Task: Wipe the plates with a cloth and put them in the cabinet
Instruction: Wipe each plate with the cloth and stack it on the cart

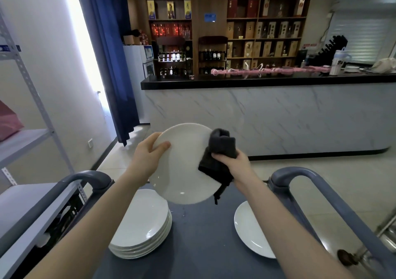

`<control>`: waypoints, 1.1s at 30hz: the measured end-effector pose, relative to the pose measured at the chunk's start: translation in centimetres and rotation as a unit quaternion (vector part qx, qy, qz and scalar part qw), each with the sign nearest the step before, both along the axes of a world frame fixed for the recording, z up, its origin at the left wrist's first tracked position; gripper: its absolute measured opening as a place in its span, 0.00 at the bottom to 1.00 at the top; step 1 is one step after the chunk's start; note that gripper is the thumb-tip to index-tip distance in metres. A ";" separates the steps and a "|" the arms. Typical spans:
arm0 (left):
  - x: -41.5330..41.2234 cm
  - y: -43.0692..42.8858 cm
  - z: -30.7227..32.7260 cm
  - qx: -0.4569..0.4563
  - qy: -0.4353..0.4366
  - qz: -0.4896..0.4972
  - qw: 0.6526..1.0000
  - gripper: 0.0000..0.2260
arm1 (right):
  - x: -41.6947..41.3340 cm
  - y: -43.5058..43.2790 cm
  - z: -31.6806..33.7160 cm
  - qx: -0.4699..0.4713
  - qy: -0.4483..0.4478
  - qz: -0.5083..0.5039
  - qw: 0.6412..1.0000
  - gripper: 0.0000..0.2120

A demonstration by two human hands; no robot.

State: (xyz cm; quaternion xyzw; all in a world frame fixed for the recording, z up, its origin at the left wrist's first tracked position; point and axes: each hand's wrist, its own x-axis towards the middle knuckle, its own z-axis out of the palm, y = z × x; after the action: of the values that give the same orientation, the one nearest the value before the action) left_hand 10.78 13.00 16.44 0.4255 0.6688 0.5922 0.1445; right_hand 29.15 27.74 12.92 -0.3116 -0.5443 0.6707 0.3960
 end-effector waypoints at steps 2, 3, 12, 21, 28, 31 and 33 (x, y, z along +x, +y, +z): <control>0.1 0.3 -0.7 0.041 -0.057 0.024 0.997 0.09 | -0.5 -1.2 -1.9 -0.095 0.039 -0.015 0.995 0.13; 0.2 0.5 -0.9 0.052 -0.079 0.035 0.995 0.11 | -0.6 -1.8 -2.8 -0.135 0.054 -0.013 0.989 0.14; 0.0 0.8 -2.5 -0.036 -0.050 -0.018 0.998 0.12 | 1.1 0.7 -2.1 -0.010 -0.075 -0.002 0.997 0.15; 0.9 3.1 -2.2 -0.093 0.017 -0.093 0.991 0.07 | -0.1 3.0 2.9 0.264 -0.210 0.073 0.939 0.16; -0.1 3.1 -5.3 -0.026 -0.163 -0.065 0.984 0.10 | 0.6 3.3 -3.0 -0.147 0.065 -0.113 0.981 0.12; 0.9 3.6 -7.4 -0.039 -0.239 -0.077 0.967 0.09 | 1.6 3.1 -5.4 -0.225 0.081 -0.105 0.965 0.13; 0.9 4.1 -8.0 -0.064 -0.234 -0.077 0.967 0.09 | 2.5 3.4 -5.9 -0.193 0.018 -0.099 0.976 0.15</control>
State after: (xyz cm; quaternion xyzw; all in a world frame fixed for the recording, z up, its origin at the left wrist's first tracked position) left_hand 11.68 17.11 8.48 0.3152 0.6180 0.6184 0.3692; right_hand 31.69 31.16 7.00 -0.4221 -0.3637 0.7264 0.4024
